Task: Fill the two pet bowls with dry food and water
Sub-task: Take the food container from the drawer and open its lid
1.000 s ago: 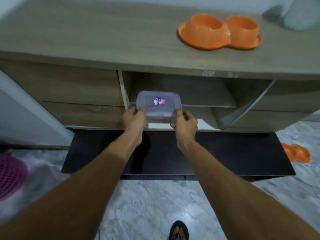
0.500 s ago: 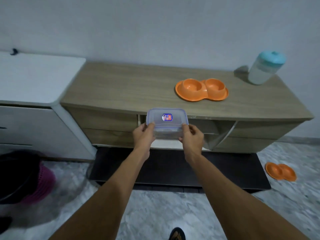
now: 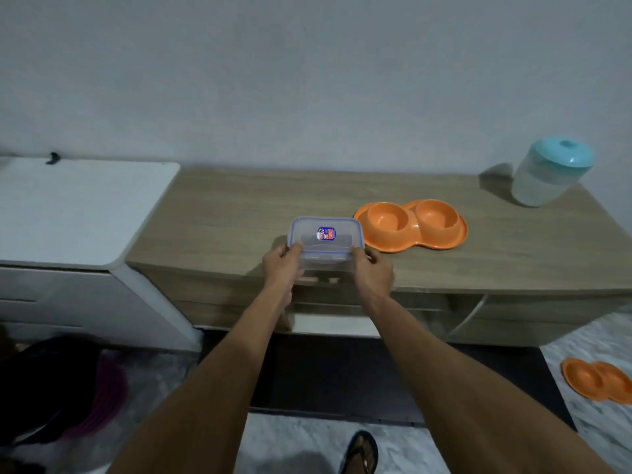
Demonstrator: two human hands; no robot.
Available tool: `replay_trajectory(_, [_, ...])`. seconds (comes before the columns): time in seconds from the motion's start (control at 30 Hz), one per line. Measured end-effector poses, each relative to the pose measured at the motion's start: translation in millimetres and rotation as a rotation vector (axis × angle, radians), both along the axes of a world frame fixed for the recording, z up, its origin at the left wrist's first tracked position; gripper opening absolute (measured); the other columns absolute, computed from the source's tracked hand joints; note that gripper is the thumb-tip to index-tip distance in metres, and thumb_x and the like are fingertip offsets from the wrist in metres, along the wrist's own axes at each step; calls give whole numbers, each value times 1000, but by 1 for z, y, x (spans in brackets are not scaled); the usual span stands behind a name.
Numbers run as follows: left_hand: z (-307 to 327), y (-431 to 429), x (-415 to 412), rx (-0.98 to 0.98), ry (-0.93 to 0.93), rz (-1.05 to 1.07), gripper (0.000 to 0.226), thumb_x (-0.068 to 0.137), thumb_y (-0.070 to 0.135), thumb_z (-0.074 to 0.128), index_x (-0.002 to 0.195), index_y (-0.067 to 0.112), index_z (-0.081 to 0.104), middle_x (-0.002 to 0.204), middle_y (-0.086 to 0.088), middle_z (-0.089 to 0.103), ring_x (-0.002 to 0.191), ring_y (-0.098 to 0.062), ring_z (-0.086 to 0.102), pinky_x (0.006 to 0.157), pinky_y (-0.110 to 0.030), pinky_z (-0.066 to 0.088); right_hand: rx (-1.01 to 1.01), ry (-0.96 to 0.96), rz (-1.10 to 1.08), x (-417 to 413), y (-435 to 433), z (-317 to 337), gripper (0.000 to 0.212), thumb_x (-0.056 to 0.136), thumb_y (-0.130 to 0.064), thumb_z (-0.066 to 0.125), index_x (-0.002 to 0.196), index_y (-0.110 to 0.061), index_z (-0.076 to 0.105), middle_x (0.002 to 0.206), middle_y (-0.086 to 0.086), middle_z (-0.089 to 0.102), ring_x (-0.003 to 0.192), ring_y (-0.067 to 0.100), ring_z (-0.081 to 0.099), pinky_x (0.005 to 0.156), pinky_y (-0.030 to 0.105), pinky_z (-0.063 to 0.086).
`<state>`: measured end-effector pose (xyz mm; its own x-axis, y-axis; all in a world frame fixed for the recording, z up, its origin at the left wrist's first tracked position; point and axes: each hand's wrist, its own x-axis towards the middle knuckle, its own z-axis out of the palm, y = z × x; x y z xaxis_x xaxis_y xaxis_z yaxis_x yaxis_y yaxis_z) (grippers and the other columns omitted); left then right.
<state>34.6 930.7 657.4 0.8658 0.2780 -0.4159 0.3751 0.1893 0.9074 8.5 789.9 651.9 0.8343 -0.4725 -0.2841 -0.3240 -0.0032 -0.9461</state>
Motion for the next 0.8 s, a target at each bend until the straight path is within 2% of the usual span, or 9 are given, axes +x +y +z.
replay_trajectory(0.07, [-3,0,21,3,12,18,21,90,19,63,107,7,66,88,-6,66,81,-18,63,78,-34,55,2,4,36,22,-4,0,14,94,-33,60,96,-23,69,99,-1,68,99,21,62,90,39,50])
replay_trajectory(0.13, [-3,1,40,5,17,22,22,90,19,63,109,8,65,94,-10,66,86,-20,62,81,-34,55,26,7,44,43,-4,0,24,95,-31,60,108,-14,71,103,2,69,100,20,62,86,33,46])
replay_trajectory(0.3, [-10,10,82,2,32,20,11,91,17,63,101,13,64,79,-4,62,74,-15,59,78,-31,54,18,62,55,82,5,-10,33,94,-31,60,119,-11,69,108,3,70,101,21,62,88,33,47])
replay_trajectory(0.43, [-15,21,106,17,55,-16,2,92,17,61,93,16,63,77,-4,59,70,-13,56,81,-32,54,-10,91,58,107,18,-12,37,92,-35,60,120,-12,69,112,5,72,105,23,64,99,44,51])
replay_trajectory(0.6, [-14,29,121,19,51,-67,18,92,13,59,75,16,61,69,-1,54,63,-11,49,64,-26,45,-16,114,-7,119,32,-20,47,84,-41,61,121,-13,69,111,4,72,103,24,66,98,47,52])
replay_trajectory(0.67, [-16,32,121,27,55,-86,18,92,12,59,74,16,61,70,0,56,68,-13,51,69,-30,47,-24,129,-10,119,37,-18,41,90,-35,61,123,-13,67,113,4,71,105,23,65,98,44,52])
replay_trajectory(0.8, [-25,38,120,64,63,-109,19,90,12,62,72,17,60,74,1,60,86,-19,56,83,-36,49,-37,139,-26,121,39,-27,46,83,-40,60,120,-16,69,108,5,72,100,26,69,92,47,56])
